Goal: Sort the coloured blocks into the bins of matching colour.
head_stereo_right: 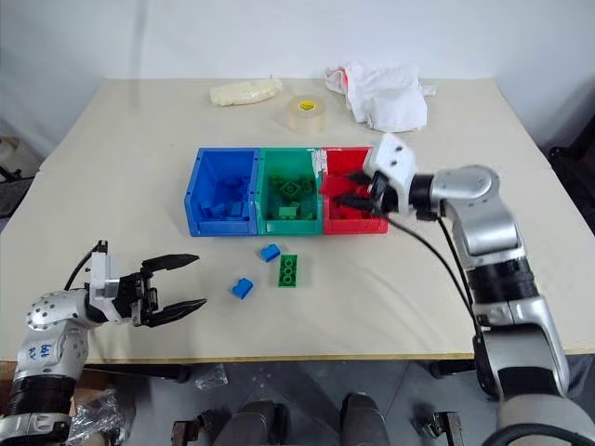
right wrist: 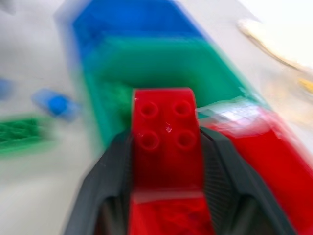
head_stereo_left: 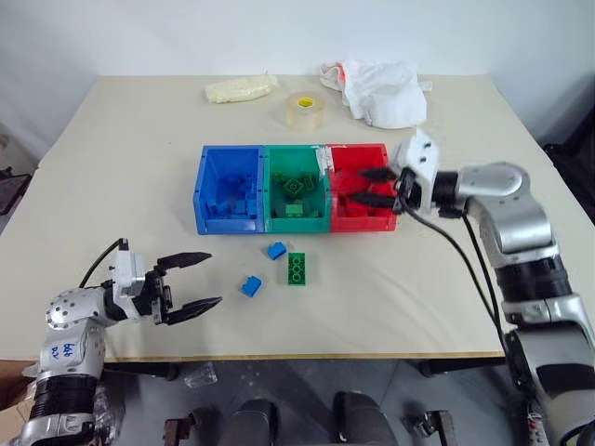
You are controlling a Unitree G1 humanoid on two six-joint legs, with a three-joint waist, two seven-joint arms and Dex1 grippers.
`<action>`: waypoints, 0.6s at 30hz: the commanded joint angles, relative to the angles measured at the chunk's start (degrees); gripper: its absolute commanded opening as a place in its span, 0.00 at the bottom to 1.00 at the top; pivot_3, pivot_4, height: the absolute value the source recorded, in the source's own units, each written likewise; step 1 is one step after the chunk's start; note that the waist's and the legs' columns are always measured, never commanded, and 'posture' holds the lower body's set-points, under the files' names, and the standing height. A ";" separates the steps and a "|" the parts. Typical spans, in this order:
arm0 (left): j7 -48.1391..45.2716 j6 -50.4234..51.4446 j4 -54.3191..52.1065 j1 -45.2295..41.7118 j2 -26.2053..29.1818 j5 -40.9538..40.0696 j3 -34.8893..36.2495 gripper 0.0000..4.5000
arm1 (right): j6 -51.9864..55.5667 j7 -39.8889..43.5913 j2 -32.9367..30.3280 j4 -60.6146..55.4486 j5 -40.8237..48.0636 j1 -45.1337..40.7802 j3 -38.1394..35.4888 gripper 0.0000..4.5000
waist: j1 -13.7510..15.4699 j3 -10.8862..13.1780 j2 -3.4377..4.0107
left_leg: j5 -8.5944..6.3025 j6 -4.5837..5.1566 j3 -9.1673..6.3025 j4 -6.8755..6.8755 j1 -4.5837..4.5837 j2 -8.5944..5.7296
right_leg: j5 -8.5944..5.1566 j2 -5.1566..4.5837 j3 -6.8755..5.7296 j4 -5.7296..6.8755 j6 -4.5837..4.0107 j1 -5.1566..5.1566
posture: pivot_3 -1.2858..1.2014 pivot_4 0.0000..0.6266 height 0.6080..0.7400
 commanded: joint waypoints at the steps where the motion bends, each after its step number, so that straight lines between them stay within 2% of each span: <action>1: -0.66 -1.04 0.68 -0.91 -0.22 0.01 -0.18 1.00 | -6.64 -3.05 1.48 11.18 -3.79 -5.36 0.55 0.62 | -0.25 0.00 0.00 | 0.00 0.00 0.00 0.00 0.01 0.03 | 0.00 0.02 -0.01 0.02 0.00 0.00 | 0.52 0.24 1.00; 6: -1.08 -1.29 1.01 -1.39 -0.39 -0.05 -0.47 1.00 | -10.54 -1.41 2.13 15.73 -4.82 -8.04 0.33 0.99 | -0.51 0.00 0.01 | 0.00 0.00 0.00 -0.05 0.00 0.05 | 0.00 0.02 -0.06 0.02 0.00 -0.04 | 0.52 0.24 1.00; 8: -1.17 -1.28 1.05 -1.42 -0.38 -0.07 -0.46 1.00 | -10.70 -0.07 1.84 14.69 -4.36 -7.54 0.03 1.00 | -0.57 0.00 0.01 | 0.00 0.00 0.00 -0.04 0.00 0.05 | 0.00 0.02 -0.06 0.02 0.00 -0.04 | 0.52 0.24 1.00; 13: -1.34 -1.06 0.94 -1.18 -0.31 -0.24 -0.40 1.00 | -5.36 9.71 -2.16 0.05 1.86 0.76 -1.64 1.00 | -0.09 0.00 0.01 | 0.00 0.00 -0.07 0.00 -0.01 0.05 | 0.00 0.02 -0.08 0.02 0.00 -0.01 | 0.52 0.24 1.00; 18: -1.94 -1.21 2.28 -1.45 0.31 -0.25 0.05 1.00 | 5.28 19.61 -13.92 -20.32 10.31 17.72 -5.33 1.00 | 1.21 0.01 0.01 | -0.01 0.01 -0.18 0.08 -0.11 -0.05 | 0.00 -0.08 -0.16 0.00 0.00 0.04 | 0.52 0.24 1.00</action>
